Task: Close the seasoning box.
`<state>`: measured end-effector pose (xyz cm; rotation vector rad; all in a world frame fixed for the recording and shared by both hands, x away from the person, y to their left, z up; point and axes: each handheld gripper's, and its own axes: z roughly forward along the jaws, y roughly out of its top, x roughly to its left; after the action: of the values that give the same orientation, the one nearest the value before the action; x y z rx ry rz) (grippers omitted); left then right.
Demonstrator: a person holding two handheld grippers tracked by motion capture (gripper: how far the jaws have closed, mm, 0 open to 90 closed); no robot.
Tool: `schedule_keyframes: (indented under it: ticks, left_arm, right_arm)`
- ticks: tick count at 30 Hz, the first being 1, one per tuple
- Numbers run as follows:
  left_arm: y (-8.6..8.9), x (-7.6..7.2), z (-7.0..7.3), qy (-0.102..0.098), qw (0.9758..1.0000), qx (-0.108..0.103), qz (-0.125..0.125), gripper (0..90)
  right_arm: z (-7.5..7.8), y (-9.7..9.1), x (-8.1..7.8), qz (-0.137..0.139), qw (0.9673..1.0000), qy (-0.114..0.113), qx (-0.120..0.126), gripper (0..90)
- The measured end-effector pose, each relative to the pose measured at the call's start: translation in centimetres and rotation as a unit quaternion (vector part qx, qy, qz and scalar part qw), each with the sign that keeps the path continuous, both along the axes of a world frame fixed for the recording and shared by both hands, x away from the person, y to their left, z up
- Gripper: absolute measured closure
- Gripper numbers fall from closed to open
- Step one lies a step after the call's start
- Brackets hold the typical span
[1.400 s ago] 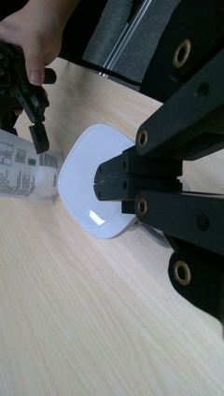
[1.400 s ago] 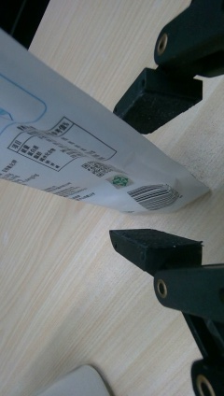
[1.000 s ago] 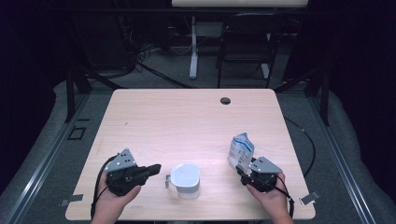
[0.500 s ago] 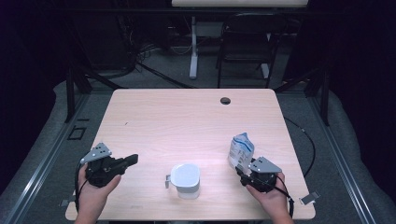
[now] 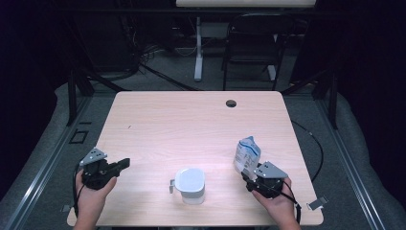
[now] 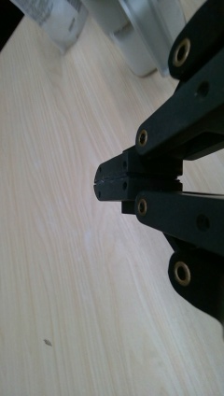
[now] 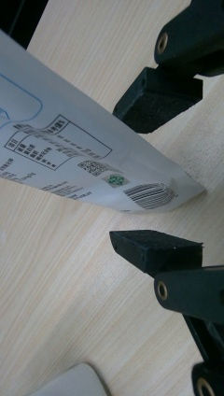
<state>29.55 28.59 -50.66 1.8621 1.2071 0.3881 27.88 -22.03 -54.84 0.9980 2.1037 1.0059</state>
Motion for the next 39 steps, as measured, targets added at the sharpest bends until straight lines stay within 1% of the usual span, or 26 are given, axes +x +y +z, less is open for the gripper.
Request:
schedule_keyframes:
  ticks: [3, 6, 7, 10, 11, 12, 13, 17, 20, 21, 22, 23, 26, 27, 32, 34, 36, 39]
  left_arm:
    - [0.6, 0.2, -0.7, 0.007, 0.9999, 0.001, 0.013, 89.9]
    - [1.1, 0.4, -1.6, 0.016, 0.9995, 0.000, 0.026, 89.9]
    - [1.2, 0.5, -1.8, 0.019, 0.9994, 0.003, 0.028, 89.9]
    - [1.4, 0.6, -2.4, 0.027, 0.9990, 0.010, 0.034, 89.9]
    - [1.3, 0.7, -2.7, 0.028, 0.9989, 0.008, 0.036, 89.9]
    - [1.4, 0.8, -2.9, 0.034, 0.9987, 0.013, 0.035, 89.9]
    - [1.3, 0.8, -3.1, 0.034, 0.9986, 0.011, 0.038, 89.9]
    - [1.3, 1.0, -4.0, 0.045, 0.9979, 0.021, 0.041, 89.5]
    - [1.1, 1.1, -4.5, 0.044, 0.9976, 0.029, 0.045, 89.0]
    - [1.1, 1.2, -4.6, 0.047, 0.9974, 0.035, 0.043, 89.0]
    - [1.0, 1.2, -4.8, 0.045, 0.9972, 0.040, 0.044, 89.1]
    - [1.0, 1.2, -4.9, 0.047, 0.9967, 0.049, 0.044, 88.6]
    - [0.7, 1.2, -5.0, 0.041, 0.9960, 0.065, 0.047, 87.9]
    - [0.7, 1.2, -5.0, 0.038, 0.9961, 0.064, 0.048, 87.9]
    - [0.6, 1.3, -4.9, 0.037, 0.9958, 0.069, 0.047, 85.2]
    - [0.7, 1.3, -5.0, 0.037, 0.9959, 0.064, 0.053, 83.0]
    - [0.9, 1.3, -5.0, 0.036, 0.9958, 0.064, 0.055, 81.4]
    - [0.9, 1.3, -4.9, 0.034, 0.9958, 0.061, 0.060, 74.6]
  right_arm:
    - [0.0, 0.0, 0.0, -0.002, 1.0000, -0.002, 0.007, 39.3]
    - [-0.1, 0.1, 0.1, 0.002, 1.0000, 0.002, 0.001, 39.3]
    - [-0.1, 0.1, 0.1, 0.002, 1.0000, 0.003, -0.002, 39.2]
    - [-0.2, 0.2, 0.1, 0.003, 1.0000, 0.003, -0.002, 39.2]
    - [-0.2, 0.2, 0.1, 0.003, 1.0000, 0.003, -0.002, 39.2]
    - [-0.2, 0.2, 0.1, 0.002, 1.0000, 0.004, -0.001, 39.2]
    - [-0.3, 0.2, 0.1, 0.001, 1.0000, 0.005, 0.001, 39.1]
    - [-0.4, 0.3, 0.1, 0.002, 1.0000, 0.008, -0.001, 39.1]
    - [-0.4, 0.3, 0.1, 0.001, 1.0000, 0.007, -0.003, 39.1]
    - [-0.4, 0.3, 0.1, 0.001, 1.0000, 0.006, -0.002, 39.1]
    - [-0.5, 0.3, 0.1, 0.000, 1.0000, 0.005, -0.002, 39.1]
    - [-0.5, 0.3, 0.1, 0.000, 1.0000, 0.005, -0.003, 39.1]
    - [-0.4, 0.3, 0.1, 0.003, 1.0000, 0.006, -0.005, 39.1]
    - [-0.4, 0.3, 0.1, 0.003, 1.0000, 0.006, -0.006, 39.1]
    - [-0.5, 0.1, 0.1, 0.002, 0.9999, 0.008, -0.007, 39.1]
    - [-0.6, 0.1, 0.2, 0.001, 0.9999, 0.008, -0.008, 39.2]
    - [-0.7, 0.0, 0.2, 0.002, 0.9999, 0.008, -0.005, 39.2]
    - [-0.7, 0.2, 0.2, 0.003, 1.0000, 0.006, -0.003, 39.2]
